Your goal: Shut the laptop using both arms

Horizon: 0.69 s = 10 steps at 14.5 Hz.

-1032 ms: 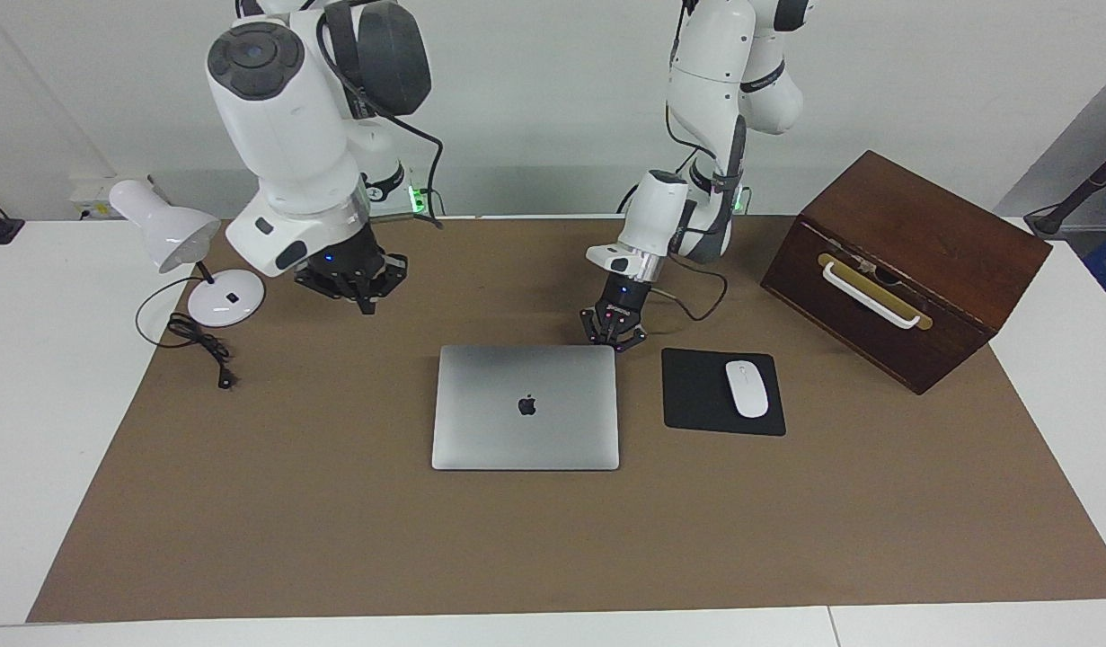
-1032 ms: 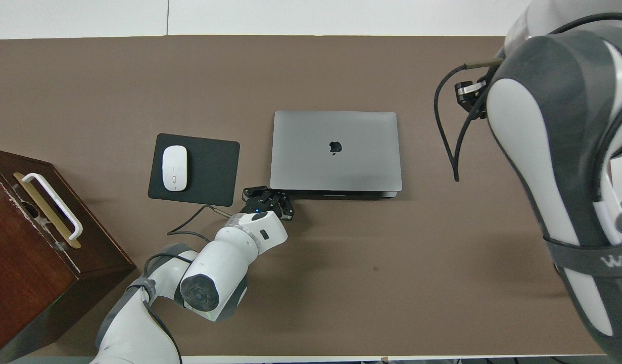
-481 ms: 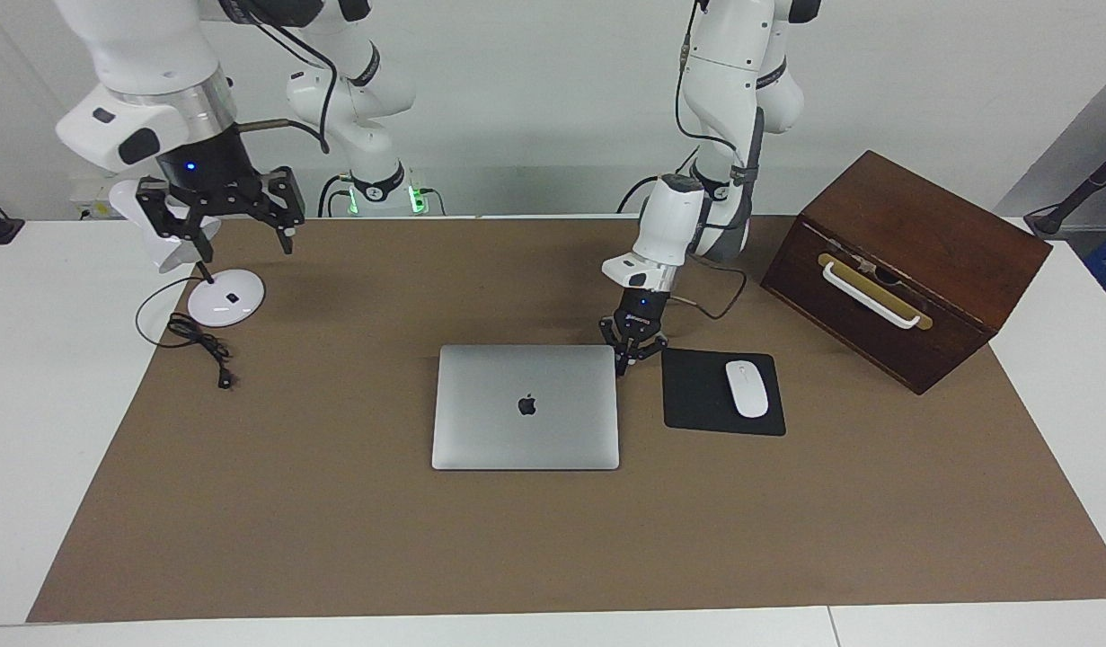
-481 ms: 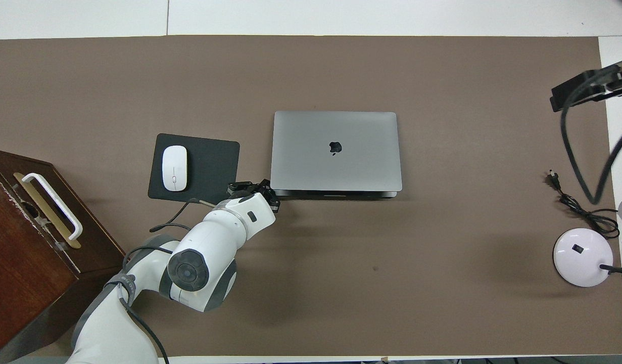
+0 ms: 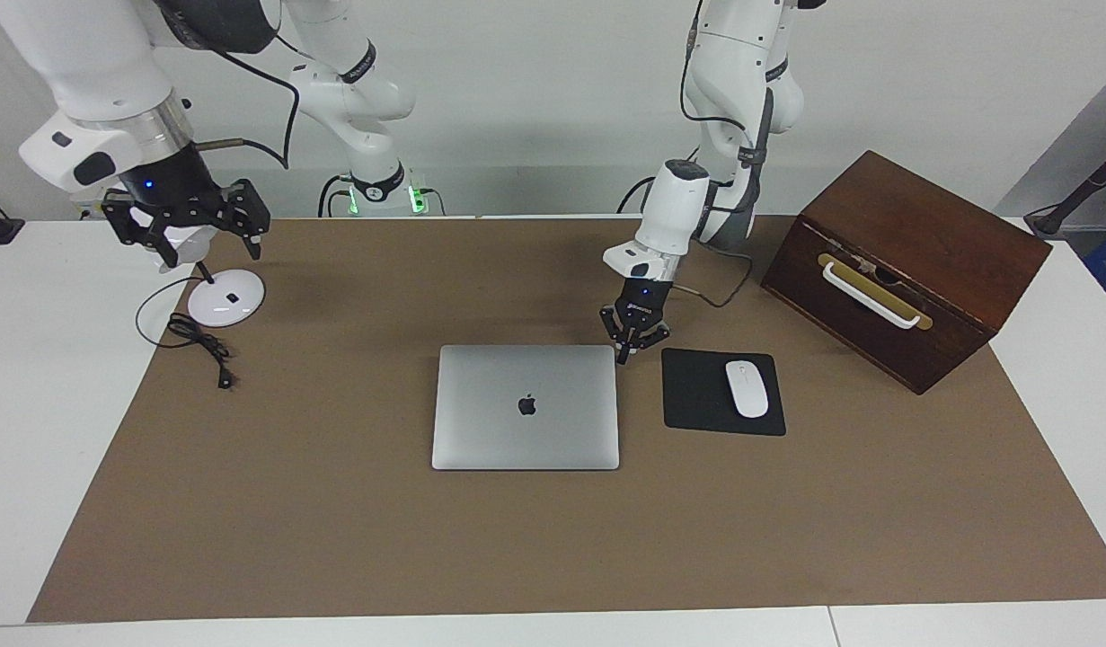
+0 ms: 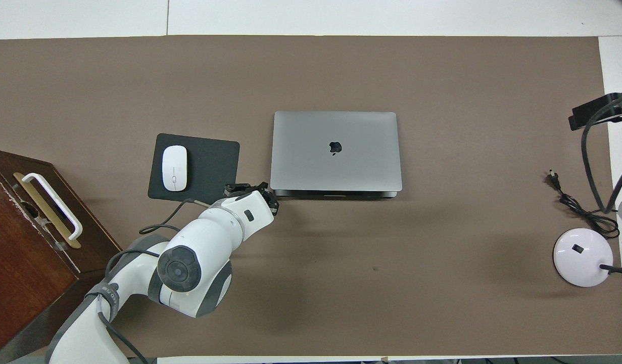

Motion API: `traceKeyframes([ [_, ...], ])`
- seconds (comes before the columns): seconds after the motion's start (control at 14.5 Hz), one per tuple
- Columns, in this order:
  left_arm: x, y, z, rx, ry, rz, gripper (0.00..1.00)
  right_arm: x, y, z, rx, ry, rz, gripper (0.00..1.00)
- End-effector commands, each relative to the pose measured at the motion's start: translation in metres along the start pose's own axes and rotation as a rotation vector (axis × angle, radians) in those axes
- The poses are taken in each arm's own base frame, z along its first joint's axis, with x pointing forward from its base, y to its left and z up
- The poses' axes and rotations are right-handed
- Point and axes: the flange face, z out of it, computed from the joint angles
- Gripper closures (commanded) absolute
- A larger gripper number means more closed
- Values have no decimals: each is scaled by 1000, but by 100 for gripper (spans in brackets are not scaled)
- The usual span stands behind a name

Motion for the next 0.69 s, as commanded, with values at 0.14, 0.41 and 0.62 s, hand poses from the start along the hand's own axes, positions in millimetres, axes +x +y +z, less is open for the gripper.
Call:
traceKeyframes([
  [0.14,15,-24,-44,-2,-84,-35,100,-17,6,41,13,6,69,0],
  [0.41,45,-61,-79,6,-193,-55,100,-19,8,49,23,-1,94,0],
  [0.62,70,-116,-111,25,-259,-94,100,-19,5,44,22,2,125,0],
])
